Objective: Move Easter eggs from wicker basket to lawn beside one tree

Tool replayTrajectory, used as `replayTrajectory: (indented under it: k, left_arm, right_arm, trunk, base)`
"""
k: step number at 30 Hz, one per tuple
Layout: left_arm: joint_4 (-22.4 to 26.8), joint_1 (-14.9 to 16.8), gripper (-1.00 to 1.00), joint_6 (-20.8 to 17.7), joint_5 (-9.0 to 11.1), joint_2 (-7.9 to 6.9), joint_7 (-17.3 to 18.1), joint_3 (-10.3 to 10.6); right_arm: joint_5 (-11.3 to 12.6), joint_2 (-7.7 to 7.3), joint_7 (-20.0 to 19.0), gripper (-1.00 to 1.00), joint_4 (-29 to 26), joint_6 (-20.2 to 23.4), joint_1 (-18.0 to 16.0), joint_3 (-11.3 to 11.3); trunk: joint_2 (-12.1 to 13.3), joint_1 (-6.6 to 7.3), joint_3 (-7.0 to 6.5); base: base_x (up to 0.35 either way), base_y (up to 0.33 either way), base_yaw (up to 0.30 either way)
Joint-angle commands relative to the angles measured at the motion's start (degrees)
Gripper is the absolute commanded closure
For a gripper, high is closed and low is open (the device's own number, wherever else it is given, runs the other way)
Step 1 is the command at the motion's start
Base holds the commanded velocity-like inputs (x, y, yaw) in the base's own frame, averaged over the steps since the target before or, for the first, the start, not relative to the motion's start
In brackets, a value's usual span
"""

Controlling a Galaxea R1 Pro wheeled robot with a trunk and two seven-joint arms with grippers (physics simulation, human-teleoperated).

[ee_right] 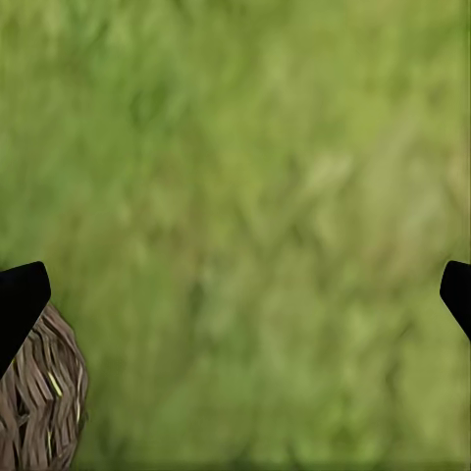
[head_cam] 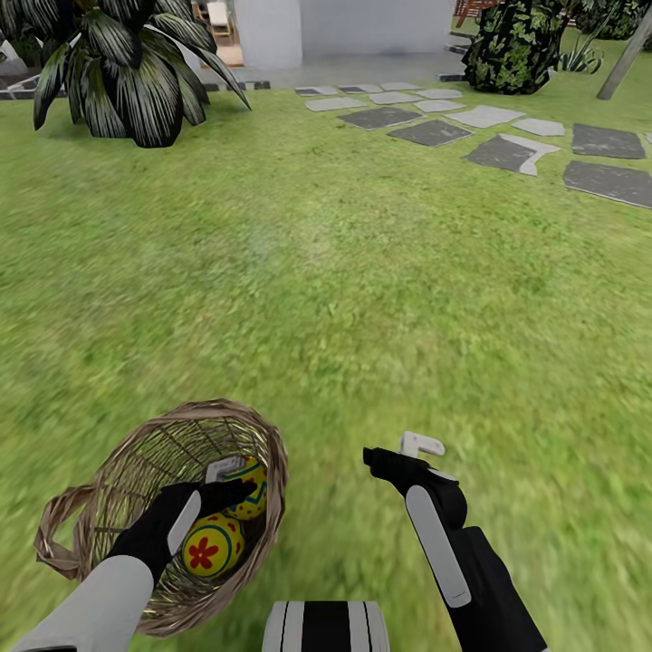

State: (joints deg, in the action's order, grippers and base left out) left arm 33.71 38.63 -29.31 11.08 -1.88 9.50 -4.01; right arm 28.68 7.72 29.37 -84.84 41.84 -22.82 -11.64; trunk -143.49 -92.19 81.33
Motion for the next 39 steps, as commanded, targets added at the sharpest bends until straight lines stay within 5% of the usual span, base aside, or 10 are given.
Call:
replayTrajectory:
  k: [1,39]
  left_arm:
    - [0.1,0.0,1.00,-0.5,0.0,0.03,0.2,-0.3]
    - [0.1,0.0,1.00,-0.8,0.4,-0.32,0.5,-0.6]
  right_arm:
    - [0.6,0.00,0.6,-1.00,0.0,0.1,0.0,-0.1]
    - [0.6,0.01,0.6,-1.00,0.9,0.1,0.0,0.0]
  trunk:
    - [0.0,0.00,0.04]
    - [0.1,0.19,-1.51]
  base:
    - [0.000,0.000,0.000]
    - [-0.019,0.000,0.000]
